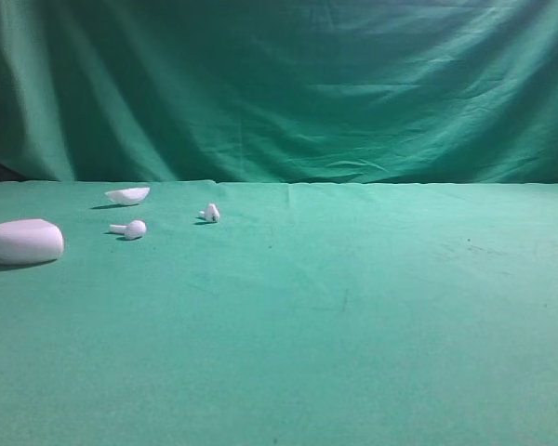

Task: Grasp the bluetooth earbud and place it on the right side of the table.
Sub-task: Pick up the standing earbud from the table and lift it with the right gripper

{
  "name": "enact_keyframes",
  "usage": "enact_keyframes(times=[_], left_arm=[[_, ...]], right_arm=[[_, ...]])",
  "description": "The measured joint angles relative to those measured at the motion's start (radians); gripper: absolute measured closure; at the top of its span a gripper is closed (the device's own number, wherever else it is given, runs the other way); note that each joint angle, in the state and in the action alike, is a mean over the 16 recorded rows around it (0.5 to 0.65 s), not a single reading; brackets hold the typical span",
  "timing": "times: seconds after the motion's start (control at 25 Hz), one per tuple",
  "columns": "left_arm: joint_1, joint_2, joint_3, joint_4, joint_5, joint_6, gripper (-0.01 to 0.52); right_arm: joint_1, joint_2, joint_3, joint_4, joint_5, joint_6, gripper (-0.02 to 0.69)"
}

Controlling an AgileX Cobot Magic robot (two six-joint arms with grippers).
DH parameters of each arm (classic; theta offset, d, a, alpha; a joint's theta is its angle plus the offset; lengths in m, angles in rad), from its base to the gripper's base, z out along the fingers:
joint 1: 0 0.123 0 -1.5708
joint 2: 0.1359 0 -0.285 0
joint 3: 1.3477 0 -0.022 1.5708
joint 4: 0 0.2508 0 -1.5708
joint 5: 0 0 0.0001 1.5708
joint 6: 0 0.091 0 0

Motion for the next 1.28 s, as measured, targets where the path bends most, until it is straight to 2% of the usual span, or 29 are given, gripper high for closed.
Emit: enact_keyframes(times=[0.52, 1.04, 1.16, 1.28], left_arm=[[0.0, 0.0, 0.0, 0.0, 0.0, 0.0, 0.514], [0.0, 0.0, 0.0, -0.001, 0.0, 0.0, 0.514], [0.0, 0.0, 0.0, -0.001, 0.0, 0.0, 0.514], [0.0, 0.0, 0.0, -0.001, 0.0, 0.0, 0.514]], right_arm=[[0.0, 0.0, 0.0, -0.001, -0.013, -0.001, 0.616], [0.0, 0.032, -0.052, 0.119, -0.354, -0.022, 0.616], [0.0, 0.092, -0.114, 0.153, -0.37, -0.04, 0.616], [0.0, 0.183, -0.193, 0.172, -0.322, -0.058, 0.616]])
